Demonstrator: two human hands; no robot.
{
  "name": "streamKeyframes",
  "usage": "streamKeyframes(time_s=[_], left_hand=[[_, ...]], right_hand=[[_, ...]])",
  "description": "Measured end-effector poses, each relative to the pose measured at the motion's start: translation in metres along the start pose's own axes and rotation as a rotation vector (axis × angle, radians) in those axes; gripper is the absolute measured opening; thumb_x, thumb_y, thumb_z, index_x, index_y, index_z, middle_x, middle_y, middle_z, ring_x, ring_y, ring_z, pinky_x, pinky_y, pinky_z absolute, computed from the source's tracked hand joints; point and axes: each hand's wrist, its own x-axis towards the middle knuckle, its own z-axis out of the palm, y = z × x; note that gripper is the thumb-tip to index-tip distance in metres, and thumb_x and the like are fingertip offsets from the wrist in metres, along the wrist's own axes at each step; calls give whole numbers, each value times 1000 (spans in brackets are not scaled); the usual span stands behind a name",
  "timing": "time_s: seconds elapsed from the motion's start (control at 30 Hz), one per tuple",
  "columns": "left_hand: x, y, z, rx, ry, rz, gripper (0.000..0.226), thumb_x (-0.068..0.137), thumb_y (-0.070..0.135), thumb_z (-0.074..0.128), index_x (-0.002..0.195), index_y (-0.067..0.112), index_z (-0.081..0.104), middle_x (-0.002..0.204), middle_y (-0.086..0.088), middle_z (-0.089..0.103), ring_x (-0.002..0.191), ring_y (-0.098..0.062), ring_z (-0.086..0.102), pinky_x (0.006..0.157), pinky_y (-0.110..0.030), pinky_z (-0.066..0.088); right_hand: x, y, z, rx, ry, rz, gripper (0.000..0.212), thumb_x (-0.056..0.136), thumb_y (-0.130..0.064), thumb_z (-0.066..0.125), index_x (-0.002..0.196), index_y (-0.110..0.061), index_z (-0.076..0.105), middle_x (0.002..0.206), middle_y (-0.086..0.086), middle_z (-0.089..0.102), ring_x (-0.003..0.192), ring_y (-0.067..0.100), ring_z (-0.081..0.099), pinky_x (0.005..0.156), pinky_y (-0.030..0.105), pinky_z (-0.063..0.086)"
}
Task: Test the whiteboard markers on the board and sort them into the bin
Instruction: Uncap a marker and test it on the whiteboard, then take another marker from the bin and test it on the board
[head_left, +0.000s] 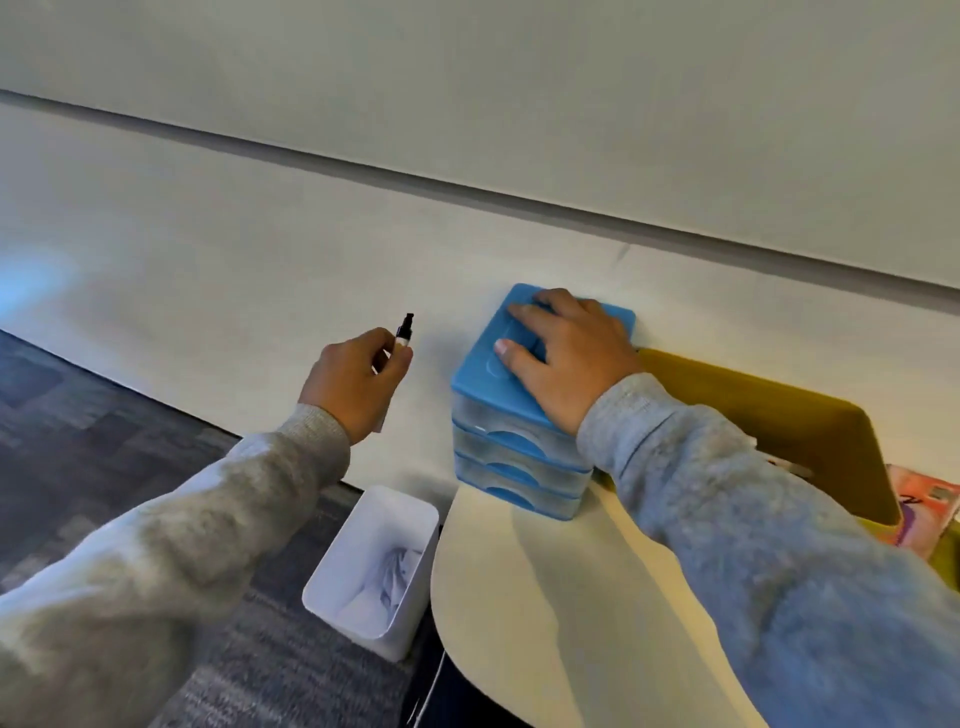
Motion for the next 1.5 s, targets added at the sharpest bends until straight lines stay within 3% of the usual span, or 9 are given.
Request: streamKeyframes(time_s=[0.23,0.37,0.47,0.57,0.7,0.93,1.13,1.37,1.5], left_hand=[[-27,-109,78,446,-558,-191,22,96,39,48,82,24,56,94,-6,70,84,-28,61,70,-31,46],[-54,-154,110,601,-726,-244,20,92,40,50,84,24,59,104,-6,70,92,-27,65,78,-33,52],[-59,-163,120,631,-760,-312,32,94,46,47,108,23,64,122,-7,66,105,-29,64,85,-34,51],[-58,-162,123,653,-819,-378,60,94,56,48,145,25,42,143,-6,54,124,-28,57,98,-38,48],[-45,-155,117,563,-719,-338,54,92,47,56,142,28,48,142,1,56,123,-23,58,102,-38,48],[4,-90,59,243,-254,-200,18,89,25,62,104,27,72,90,7,70,87,-22,65,83,-32,52],[23,26,-9,-7,24,158,15,91,17,62,98,25,73,84,9,69,72,-16,67,75,-29,53],[-6,137,-24,15,8,616,16,94,21,58,102,22,71,89,10,66,76,-6,61,71,-24,52],[-23,183,10,53,-177,759,26,93,32,50,104,20,70,94,7,64,82,-10,60,75,-34,54]], right_hand=[[1,2,3,1,22,-7,54,99,-57,42,146,-30,49,152,-5,41,138,23,36,115,43,26],[3,4,5,13,37,-4,54,98,-57,44,145,-30,50,150,-6,42,137,23,37,115,42,26],[3,5,6,21,53,-7,54,98,-57,44,144,-30,51,150,-6,43,137,22,37,115,43,28],[4,5,7,29,61,-15,54,98,-57,45,144,-30,52,150,-6,43,136,22,38,116,43,27],[4,4,5,32,63,-19,54,98,-57,45,144,-31,51,150,-7,43,137,21,37,116,42,26],[3,3,3,36,37,-15,55,98,-57,44,145,-30,50,152,-6,41,139,22,36,116,43,26],[2,9,-9,134,-12,-38,54,100,-51,49,147,-25,48,151,-4,43,138,22,37,117,39,27],[-41,93,-41,212,140,44,29,93,-24,65,120,-16,68,112,6,65,105,25,60,94,32,46],[-70,146,-53,22,-63,215,20,90,-14,65,109,-18,71,94,1,65,93,26,64,88,34,52]])
